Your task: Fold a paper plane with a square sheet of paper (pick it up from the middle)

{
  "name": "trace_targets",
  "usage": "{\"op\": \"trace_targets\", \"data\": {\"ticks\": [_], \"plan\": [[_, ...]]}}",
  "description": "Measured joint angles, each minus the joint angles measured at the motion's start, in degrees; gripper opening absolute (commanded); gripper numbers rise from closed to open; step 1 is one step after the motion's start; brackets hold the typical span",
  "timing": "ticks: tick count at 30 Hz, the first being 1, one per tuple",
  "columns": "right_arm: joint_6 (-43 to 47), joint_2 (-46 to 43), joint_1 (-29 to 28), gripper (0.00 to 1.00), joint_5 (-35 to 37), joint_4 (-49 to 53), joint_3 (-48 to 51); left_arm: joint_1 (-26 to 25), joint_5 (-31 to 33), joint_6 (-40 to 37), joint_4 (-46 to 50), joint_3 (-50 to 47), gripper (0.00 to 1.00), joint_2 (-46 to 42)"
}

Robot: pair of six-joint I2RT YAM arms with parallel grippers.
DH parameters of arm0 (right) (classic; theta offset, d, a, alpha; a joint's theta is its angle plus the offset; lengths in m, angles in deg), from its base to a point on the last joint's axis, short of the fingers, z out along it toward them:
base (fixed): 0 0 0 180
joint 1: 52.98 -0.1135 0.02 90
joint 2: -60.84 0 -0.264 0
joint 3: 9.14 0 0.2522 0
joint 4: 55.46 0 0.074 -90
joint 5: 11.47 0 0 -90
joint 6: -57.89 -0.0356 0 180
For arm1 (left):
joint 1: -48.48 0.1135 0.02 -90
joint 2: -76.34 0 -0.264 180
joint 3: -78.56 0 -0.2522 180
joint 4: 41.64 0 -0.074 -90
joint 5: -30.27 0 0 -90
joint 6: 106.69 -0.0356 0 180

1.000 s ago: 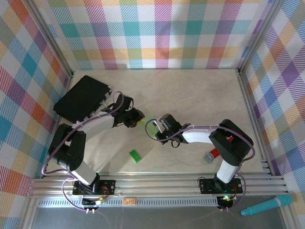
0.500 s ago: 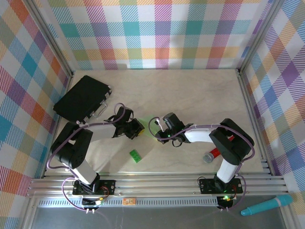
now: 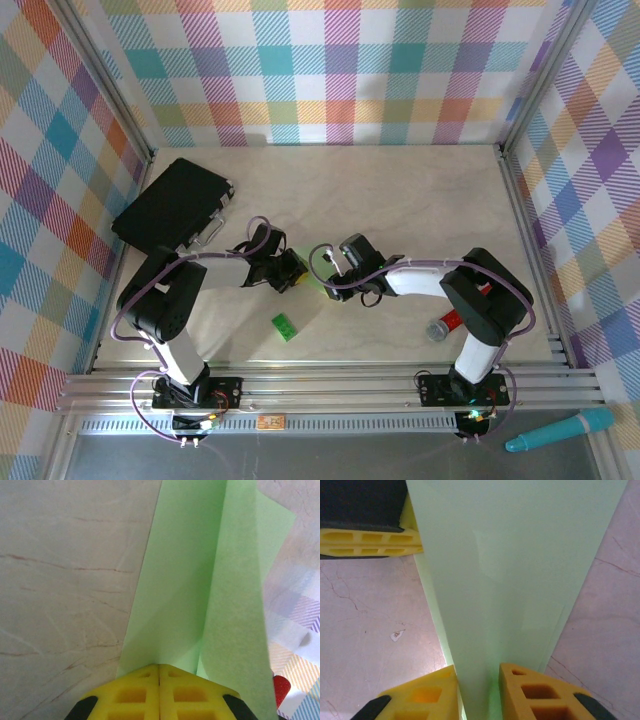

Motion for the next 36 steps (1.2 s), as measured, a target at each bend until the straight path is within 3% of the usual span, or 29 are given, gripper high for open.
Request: {"op": "trace_targets", "data": {"ticks": [9, 25, 36], "plan": [[-1.2, -1.0, 0.0, 0.28, -0.3, 2.6, -0.7, 0.0, 0.1, -0.3, 1.4, 0.7, 0.06, 0.1], [-2.2, 1.3, 0.9, 0.17, -3.6, 3.9, -2.1, -0.1, 0.4, -0.4, 2.1, 1.0, 0.07, 0.0], [-4.0, 2.0, 3.7, 0.17, -9.6, 1.5, -0.9, -0.3, 0.9, 0.0, -1.7, -0.8, 0.19, -4.3]]}}
